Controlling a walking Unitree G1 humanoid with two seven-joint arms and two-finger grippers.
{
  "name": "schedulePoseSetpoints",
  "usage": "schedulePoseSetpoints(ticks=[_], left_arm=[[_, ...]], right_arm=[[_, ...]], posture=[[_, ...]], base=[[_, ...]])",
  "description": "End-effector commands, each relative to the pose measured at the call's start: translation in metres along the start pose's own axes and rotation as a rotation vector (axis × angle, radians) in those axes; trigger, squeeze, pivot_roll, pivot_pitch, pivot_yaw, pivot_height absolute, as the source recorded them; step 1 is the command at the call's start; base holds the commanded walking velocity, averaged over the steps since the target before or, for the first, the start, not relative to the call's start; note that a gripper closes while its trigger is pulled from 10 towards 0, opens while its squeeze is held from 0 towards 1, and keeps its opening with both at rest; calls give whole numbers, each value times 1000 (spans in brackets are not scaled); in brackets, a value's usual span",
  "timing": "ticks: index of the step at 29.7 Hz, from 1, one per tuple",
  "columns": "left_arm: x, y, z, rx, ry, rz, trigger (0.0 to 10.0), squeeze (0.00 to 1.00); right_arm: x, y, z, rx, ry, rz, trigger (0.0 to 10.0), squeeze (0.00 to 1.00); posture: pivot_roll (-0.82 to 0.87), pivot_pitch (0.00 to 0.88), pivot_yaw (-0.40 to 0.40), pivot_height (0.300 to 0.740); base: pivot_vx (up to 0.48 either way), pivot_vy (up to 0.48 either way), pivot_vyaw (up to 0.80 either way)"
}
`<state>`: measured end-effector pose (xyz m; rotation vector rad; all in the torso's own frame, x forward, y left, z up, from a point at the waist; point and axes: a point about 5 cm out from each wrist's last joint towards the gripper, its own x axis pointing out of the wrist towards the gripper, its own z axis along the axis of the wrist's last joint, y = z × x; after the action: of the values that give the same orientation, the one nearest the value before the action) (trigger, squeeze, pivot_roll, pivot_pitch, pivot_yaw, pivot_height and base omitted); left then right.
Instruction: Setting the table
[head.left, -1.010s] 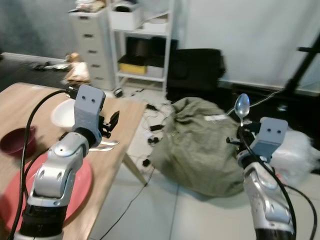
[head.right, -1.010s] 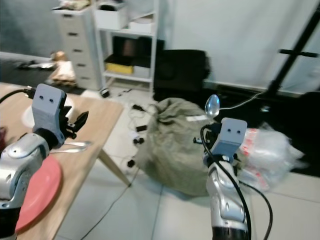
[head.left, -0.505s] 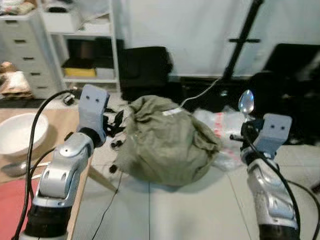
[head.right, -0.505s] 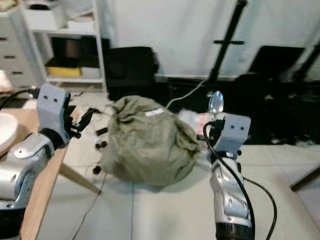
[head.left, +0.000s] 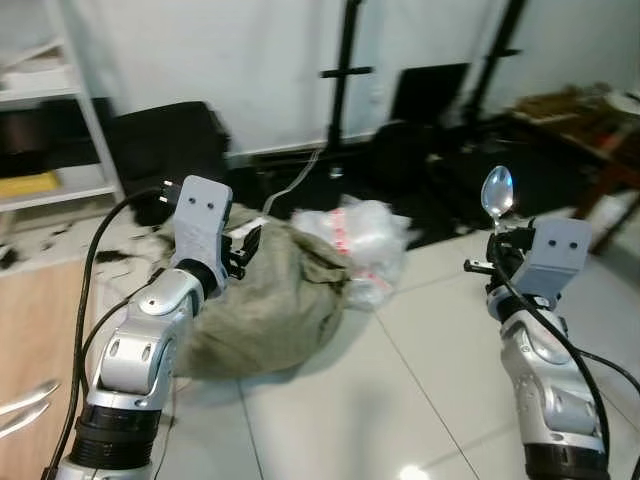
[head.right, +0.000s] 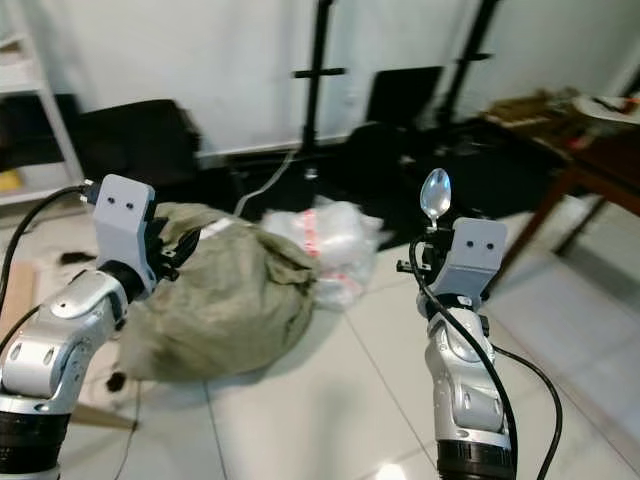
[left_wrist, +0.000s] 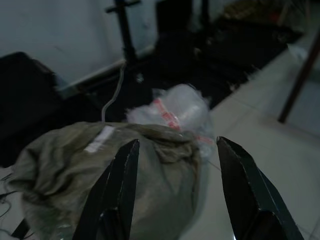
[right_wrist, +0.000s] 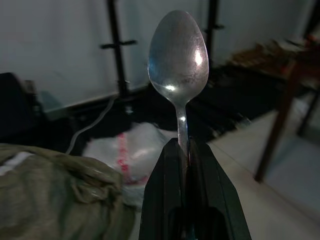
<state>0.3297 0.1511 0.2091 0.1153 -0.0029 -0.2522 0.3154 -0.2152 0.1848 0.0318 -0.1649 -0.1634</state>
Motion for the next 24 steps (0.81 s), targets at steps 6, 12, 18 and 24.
schedulePoseSetpoints(ticks=[6, 12, 18, 24], left_arm=[[6, -4, 1, -10, -8, -46, 10000, 0], [5, -9, 0, -77, -25, -62, 10000, 0], [6, -12, -4, 22, -58, -52, 10000, 0], [11, -13, -1, 72, -118, -11, 10000, 63]], right_arm=[[-11, -1, -14, -9, 39, -23, 10000, 0], [-18, 3, -22, -4, 67, -10, 10000, 0], [-21, 0, -26, 14, 81, -20, 10000, 0], [-24, 9, -27, 55, 84, -6, 10000, 0]], posture=[[-95, 0, 102, 740], [-101, 0, 117, 740], [-112, 0, 114, 740], [-108, 0, 106, 740]], base=[[0, 0, -800], [0, 0, -800], [0, 0, -800], [325, 0, -573]])
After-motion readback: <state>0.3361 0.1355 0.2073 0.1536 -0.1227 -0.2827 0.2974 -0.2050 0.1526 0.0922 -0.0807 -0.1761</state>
